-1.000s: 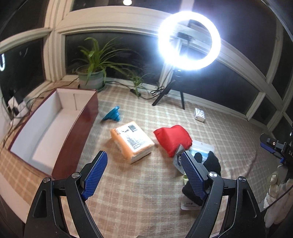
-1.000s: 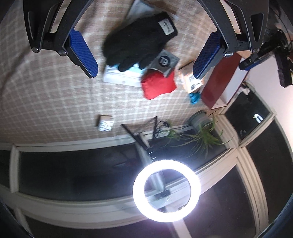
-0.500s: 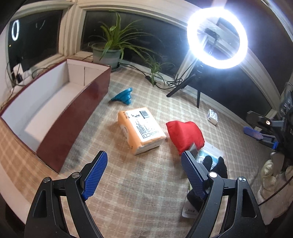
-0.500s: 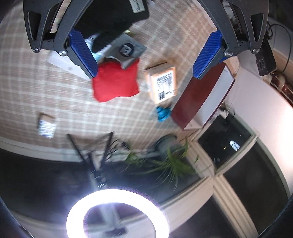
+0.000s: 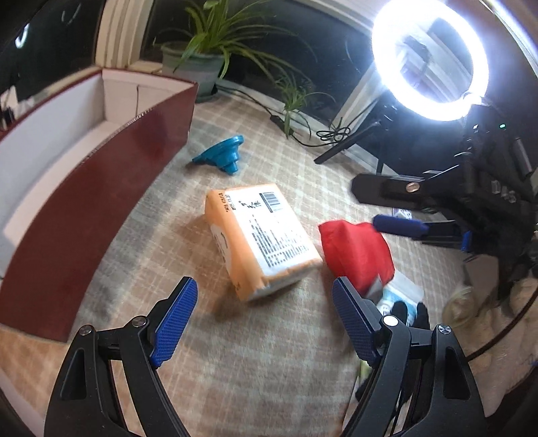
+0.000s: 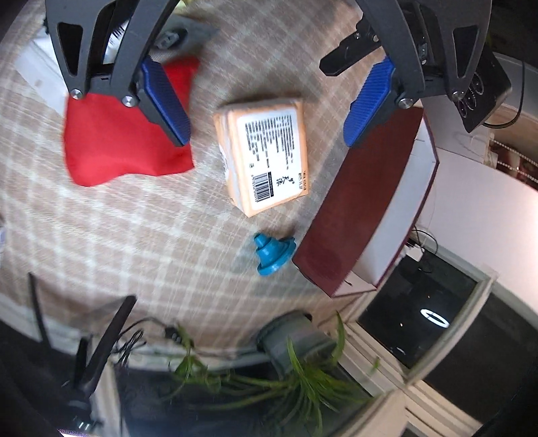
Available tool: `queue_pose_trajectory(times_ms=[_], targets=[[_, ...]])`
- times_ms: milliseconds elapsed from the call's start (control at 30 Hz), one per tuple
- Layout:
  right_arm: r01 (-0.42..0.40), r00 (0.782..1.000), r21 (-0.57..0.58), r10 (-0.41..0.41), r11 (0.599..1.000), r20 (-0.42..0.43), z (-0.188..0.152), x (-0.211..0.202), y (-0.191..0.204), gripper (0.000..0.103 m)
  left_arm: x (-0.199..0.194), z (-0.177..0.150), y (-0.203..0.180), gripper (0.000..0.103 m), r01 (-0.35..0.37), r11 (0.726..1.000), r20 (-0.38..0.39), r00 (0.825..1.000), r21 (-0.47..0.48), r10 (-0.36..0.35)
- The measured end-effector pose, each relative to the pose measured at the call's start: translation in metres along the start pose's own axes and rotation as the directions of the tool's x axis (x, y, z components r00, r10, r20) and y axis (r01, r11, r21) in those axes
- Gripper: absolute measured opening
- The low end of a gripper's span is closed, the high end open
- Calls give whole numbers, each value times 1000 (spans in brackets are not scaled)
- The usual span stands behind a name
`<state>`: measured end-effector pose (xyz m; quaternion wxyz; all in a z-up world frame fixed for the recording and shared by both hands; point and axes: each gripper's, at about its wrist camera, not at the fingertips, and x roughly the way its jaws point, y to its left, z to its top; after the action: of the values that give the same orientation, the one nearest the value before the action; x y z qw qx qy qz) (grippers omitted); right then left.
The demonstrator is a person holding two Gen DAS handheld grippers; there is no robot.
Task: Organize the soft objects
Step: 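Move the right tool to the orange-white tissue pack and close on it, then carry the tissue pack with the right tool into the red-brown box and release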
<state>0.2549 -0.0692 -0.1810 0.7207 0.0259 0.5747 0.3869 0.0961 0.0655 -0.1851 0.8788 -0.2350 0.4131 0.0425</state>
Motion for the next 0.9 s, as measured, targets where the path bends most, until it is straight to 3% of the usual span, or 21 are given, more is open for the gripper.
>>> queue_pose_trajectory(times_ms=[133,600,733,900], targets=[[8,998,22,-7,1000,-64,9,26,-4,74,15,11,14,82,32,998,-28,999,-56,-34],[-1,981,38,8,999,-192,15,76,-12,59,59,13,28,81,70,989,-121,989,-127,-85],[-5,979,37,12,999,-204,14,82,-11,53,68,15,30,70,78,987,-137,986,-142,-97],[-24,978,73,38,997,-206,14,83,-15,50,76,15,28,65,112,984,-157,979,-141,-133]])
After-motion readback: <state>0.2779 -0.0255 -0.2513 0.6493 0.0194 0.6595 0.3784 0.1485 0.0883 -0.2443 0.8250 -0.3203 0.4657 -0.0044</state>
